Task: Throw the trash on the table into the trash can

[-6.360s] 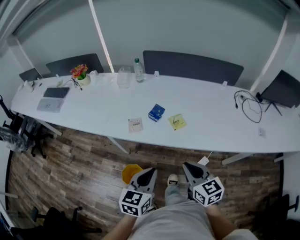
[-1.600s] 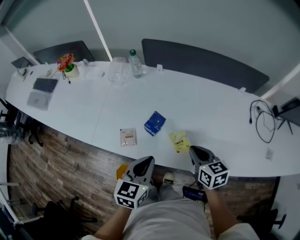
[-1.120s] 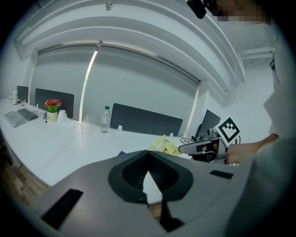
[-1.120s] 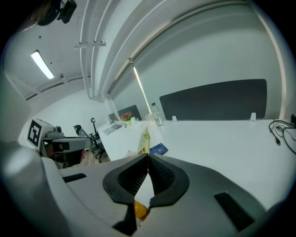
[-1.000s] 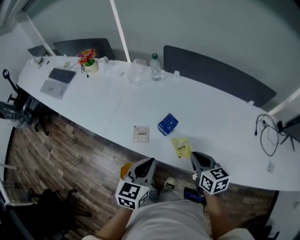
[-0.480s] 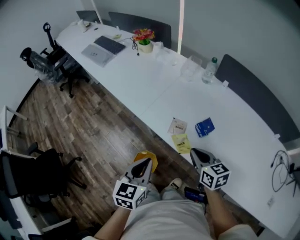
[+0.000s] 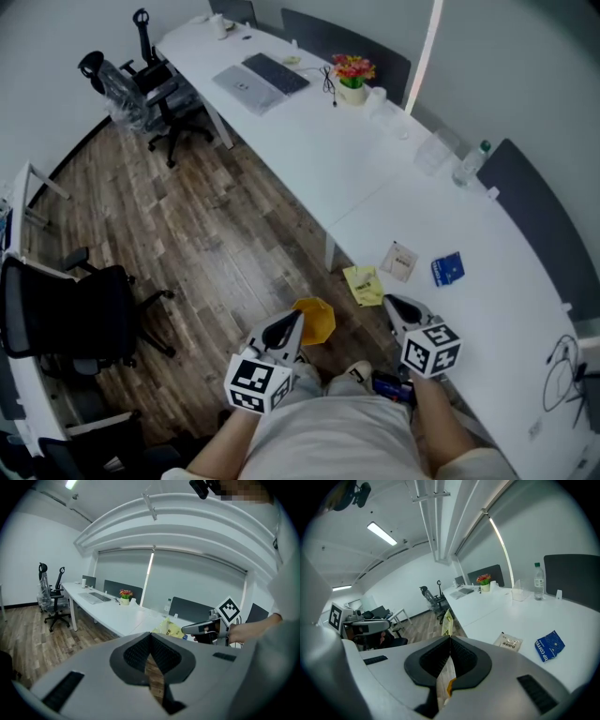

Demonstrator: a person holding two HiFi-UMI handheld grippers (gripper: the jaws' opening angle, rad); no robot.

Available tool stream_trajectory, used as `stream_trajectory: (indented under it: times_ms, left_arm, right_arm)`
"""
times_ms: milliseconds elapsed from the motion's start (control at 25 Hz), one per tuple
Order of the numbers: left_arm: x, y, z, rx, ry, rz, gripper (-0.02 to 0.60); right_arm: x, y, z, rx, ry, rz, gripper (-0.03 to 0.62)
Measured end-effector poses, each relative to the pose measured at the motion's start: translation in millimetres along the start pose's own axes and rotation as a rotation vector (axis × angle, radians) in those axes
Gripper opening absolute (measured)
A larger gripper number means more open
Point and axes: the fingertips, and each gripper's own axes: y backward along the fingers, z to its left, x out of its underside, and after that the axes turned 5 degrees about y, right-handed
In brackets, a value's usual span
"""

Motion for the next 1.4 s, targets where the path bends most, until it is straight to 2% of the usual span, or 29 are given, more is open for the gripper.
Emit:
stream_trajectory:
  times_ms: [440, 960, 1400]
  left_arm:
    - [7.1, 22.3, 58.2, 0.002, 0.037, -0.001, 0.002]
    - [1.3, 19.2, 86.5, -0.087, 0.1, -0.02, 0.002]
    - [37.0, 5.6, 103.0, -0.141, 0.162, 0.031, 0.002]
  right_arm:
    - [-3.8, -49.6, 39.7, -0.023, 0.002, 0.032, 0.032]
    - [4.3, -89.7, 46.5, -0.118, 0.041, 0.145, 0.032]
    - [55.1, -127.6, 37.7, -0.245, 0.068, 0.264, 0.032]
